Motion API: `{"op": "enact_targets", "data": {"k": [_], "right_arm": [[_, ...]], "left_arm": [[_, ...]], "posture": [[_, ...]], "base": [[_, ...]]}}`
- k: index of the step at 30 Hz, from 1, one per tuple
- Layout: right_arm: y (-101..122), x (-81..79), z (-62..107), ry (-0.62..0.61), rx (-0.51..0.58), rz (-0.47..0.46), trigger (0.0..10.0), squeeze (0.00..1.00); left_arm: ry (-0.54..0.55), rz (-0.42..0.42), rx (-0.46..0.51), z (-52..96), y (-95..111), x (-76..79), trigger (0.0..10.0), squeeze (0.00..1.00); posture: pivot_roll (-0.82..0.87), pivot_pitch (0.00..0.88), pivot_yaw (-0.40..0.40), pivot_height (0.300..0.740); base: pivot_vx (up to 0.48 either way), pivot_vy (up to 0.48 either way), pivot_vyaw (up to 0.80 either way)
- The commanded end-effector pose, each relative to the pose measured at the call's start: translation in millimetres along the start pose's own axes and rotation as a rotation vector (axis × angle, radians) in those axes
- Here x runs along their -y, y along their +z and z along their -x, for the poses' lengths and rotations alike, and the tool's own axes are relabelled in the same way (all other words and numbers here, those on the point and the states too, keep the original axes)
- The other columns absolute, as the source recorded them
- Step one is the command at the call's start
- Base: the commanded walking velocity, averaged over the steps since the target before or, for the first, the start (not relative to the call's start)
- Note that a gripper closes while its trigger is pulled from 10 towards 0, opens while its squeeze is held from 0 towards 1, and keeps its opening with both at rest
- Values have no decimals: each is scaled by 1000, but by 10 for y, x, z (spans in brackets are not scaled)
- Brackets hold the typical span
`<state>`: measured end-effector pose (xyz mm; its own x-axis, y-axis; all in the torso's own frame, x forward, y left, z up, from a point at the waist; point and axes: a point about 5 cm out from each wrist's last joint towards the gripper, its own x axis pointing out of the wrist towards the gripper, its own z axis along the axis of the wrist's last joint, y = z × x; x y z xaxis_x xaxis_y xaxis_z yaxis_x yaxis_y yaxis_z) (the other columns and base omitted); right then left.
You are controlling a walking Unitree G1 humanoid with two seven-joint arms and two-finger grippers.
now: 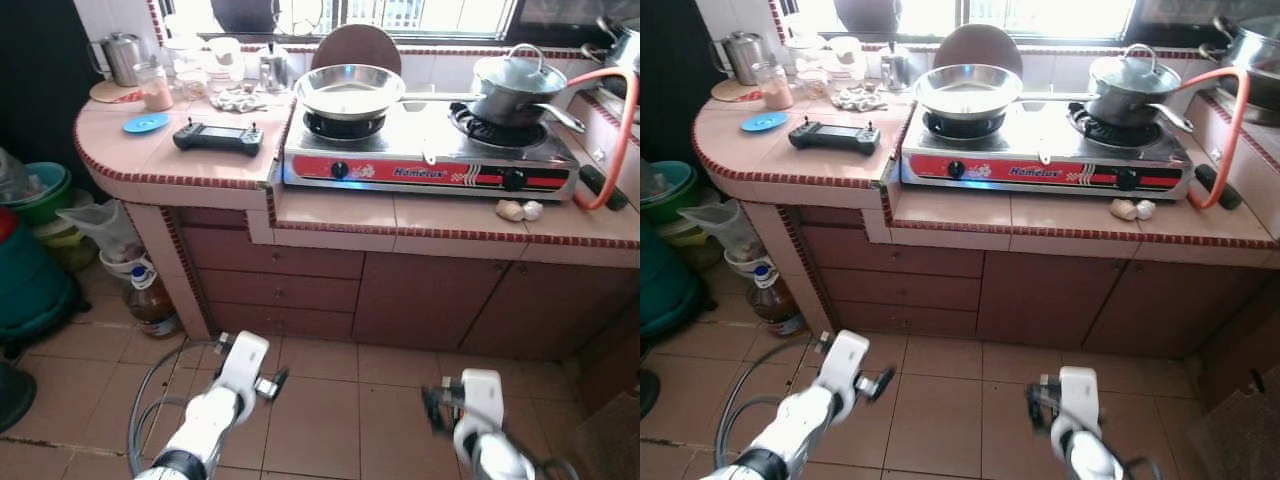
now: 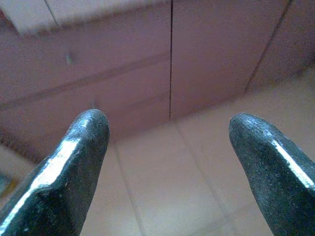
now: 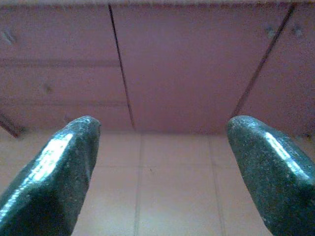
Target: Kitchen organization
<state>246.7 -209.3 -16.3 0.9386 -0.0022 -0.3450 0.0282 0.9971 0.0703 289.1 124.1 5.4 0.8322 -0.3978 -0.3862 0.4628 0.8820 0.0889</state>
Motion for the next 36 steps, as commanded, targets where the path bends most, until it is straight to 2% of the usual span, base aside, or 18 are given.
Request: {"op": "enact_targets", "data": {"k": [1, 2, 3, 7, 10, 11, 12, 14, 15, 18, 19, 21, 23, 24, 28, 32, 33, 36], "right_arm": [[-78, 4, 65, 32, -19, -64, 10000, 0], [-47, -1, 108, 70, 2, 42, 10000, 0], [-13, 6, 144, 80, 27, 67, 10000, 0], [78, 50, 233, 57, 88, 76, 10000, 0], [203, 123, 391, 4, 165, 90, 10000, 0], [203, 123, 391, 4, 165, 90, 10000, 0], [272, 176, 528, -45, 207, 121, 10000, 0], [290, 190, 578, -58, 214, 115, 10000, 0], [293, 223, 700, -106, 212, 61, 10000, 0], [230, 264, 820, -175, 188, 47, 10000, 0], [144, 263, 865, -188, 138, 60, 10000, 0], [86, 240, 875, -179, 113, 4, 10000, 0], [90, 215, 881, -171, 116, 11, 10000, 0], [118, 180, 886, -167, 128, 53, 10000, 0], [209, 44, 873, -124, 155, 49, 10000, 0], [264, 17, 872, -118, 176, 82, 10000, 0], [305, 5, 839, -115, 188, 95, 10000, 0], [336, 14, 791, -121, 191, 85, 10000, 0]], "left_arm": [[26, 6, 31, 53, 22, -111, 10000, 0], [46, 0, 92, 98, 106, -185, 10000, 0], [58, -3, 122, 145, 136, -222, 10000, 0], [109, -40, 179, 293, 156, -306, 10000, 0], [146, -19, 203, 519, 33, -341, 10000, 0], [146, -19, 203, 519, 33, -341, 10000, 0], [162, -18, 212, 670, -46, -314, 10000, 0], [168, -19, 218, 721, -58, -301, 10000, 0], [178, -26, 218, 792, -74, -269, 10000, 0], [176, -46, 213, 815, -81, -243, 10000, 0], [182, -46, 214, 821, -79, -238, 10000, 0], [194, -55, 222, 824, -58, -260, 10000, 0], [199, -34, 223, 823, -44, -271, 10000, 0], [195, -27, 222, 825, -26, -263, 10000, 0], [138, -34, 247, 764, 101, -150, 10000, 0], [165, -45, 259, 729, 158, -149, 10000, 0], [150, -23, 248, 656, 170, -121, 10000, 0], [131, -18, 249, 593, 188, -93, 10000, 0]], "posture": [[181, 0, -38, 740], [182, 0, -39, 740], [193, 0, -45, 740], [194, 0, -47, 740], [179, 0, -38, 740], [179, 0, -38, 740], [178, 0, -39, 740], [177, 0, -41, 740], [186, 0, -53, 740], [200, 0, -88, 740], [194, 0, -98, 740], [188, 0, -97, 740], [182, 0, -93, 740], [173, 0, -76, 740], [155, 0, -52, 740], [144, 0, -36, 740], [136, 0, -31, 740], [132, 0, -29, 740]], "base": [[0, 0, 0], [0, 0, 0], [0, 0, 0], [0, 0, 0], [0, 0, 0], [0, 0, 0], [0, 0, 0], [0, 0, 0], [0, 0, 0], [0, 0, 0], [0, 0, 0], [0, 0, 0], [0, 0, 0], [0, 0, 0], [0, 0, 0], [0, 0, 0], [0, 0, 0], [0, 0, 0]]}}
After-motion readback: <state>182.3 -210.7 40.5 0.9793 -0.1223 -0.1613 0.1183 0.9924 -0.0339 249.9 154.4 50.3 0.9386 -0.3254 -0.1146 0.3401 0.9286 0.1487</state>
